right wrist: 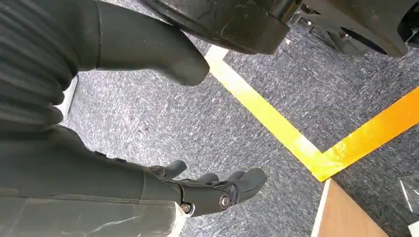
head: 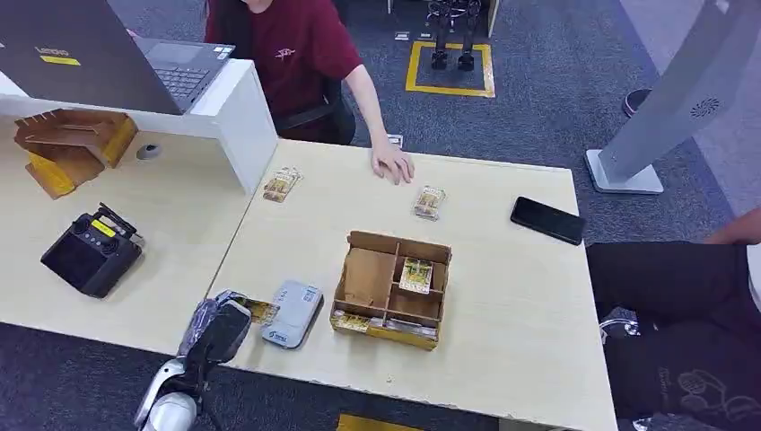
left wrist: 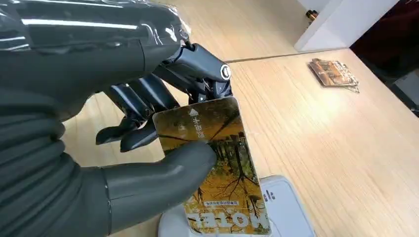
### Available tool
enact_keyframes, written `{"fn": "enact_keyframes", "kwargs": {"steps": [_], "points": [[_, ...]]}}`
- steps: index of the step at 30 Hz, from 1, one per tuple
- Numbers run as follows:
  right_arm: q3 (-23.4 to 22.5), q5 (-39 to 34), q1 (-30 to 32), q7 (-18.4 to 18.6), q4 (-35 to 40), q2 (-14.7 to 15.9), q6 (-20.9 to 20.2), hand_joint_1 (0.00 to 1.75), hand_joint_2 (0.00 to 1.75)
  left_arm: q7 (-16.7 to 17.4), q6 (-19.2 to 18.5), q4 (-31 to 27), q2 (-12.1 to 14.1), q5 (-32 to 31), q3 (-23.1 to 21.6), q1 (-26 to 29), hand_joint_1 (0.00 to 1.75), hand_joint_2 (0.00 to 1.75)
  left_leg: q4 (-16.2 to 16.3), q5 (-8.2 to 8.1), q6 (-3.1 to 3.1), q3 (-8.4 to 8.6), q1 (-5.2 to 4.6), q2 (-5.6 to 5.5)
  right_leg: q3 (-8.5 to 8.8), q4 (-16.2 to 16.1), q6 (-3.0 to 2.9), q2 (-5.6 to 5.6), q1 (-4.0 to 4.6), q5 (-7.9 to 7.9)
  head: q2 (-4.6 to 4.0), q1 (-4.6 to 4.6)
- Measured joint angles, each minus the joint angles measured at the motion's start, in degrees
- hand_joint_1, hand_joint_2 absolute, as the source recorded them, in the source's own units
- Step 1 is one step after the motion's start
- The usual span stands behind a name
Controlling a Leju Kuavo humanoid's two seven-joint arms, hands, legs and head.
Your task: Pass the card to the sensor for recognition and then transmit it.
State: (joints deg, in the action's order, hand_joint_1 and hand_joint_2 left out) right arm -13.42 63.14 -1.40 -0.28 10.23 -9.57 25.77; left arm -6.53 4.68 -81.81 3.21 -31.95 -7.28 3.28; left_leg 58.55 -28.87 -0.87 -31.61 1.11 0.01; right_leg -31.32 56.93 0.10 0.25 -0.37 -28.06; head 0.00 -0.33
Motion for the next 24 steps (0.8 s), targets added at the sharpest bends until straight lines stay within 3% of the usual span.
{"fn": "enact_keyframes", "kwargs": {"steps": [8,11,19,24], "points": [[-0.44,0.15,0.09,-0.22,0.00,-0.02,0.07,0.00,1.75,-0.15,-2.51,-2.86,2.54,3.10,-4.14,1.97,1.75,1.75,0.00,0.00,0.00,0.00,0.00,0.01,-0.01,0.00,0.00,0.00,0.00,0.00,0.00,0.00],[-0.52,0.26,0.10,-0.22,0.00,-0.02,0.04,0.00,1.75,0.66,-1.28,-4.22,3.04,0.69,-5.91,2.38,1.75,1.75,0.00,0.00,0.00,0.00,0.00,0.00,-0.01,0.00,0.00,-0.01,0.00,0.00,0.00,0.00],[-1.29,1.22,0.06,0.11,0.00,-0.33,-0.13,0.00,1.75,6.64,5.84,-3.11,1.84,-11.80,-9.14,0.39,1.75,1.75,0.00,0.01,0.01,0.02,0.00,-0.01,0.01,0.00,-0.01,-0.02,0.00,0.01,0.00,0.00],[-1.36,1.60,0.05,0.22,0.00,-0.35,-0.22,0.00,1.75,7.26,6.54,-0.94,0.26,-13.49,-9.82,-0.79,1.75,1.75,0.00,0.01,0.01,0.02,0.00,0.00,0.01,0.00,-0.01,0.00,0.00,0.02,0.00,0.00]]}}
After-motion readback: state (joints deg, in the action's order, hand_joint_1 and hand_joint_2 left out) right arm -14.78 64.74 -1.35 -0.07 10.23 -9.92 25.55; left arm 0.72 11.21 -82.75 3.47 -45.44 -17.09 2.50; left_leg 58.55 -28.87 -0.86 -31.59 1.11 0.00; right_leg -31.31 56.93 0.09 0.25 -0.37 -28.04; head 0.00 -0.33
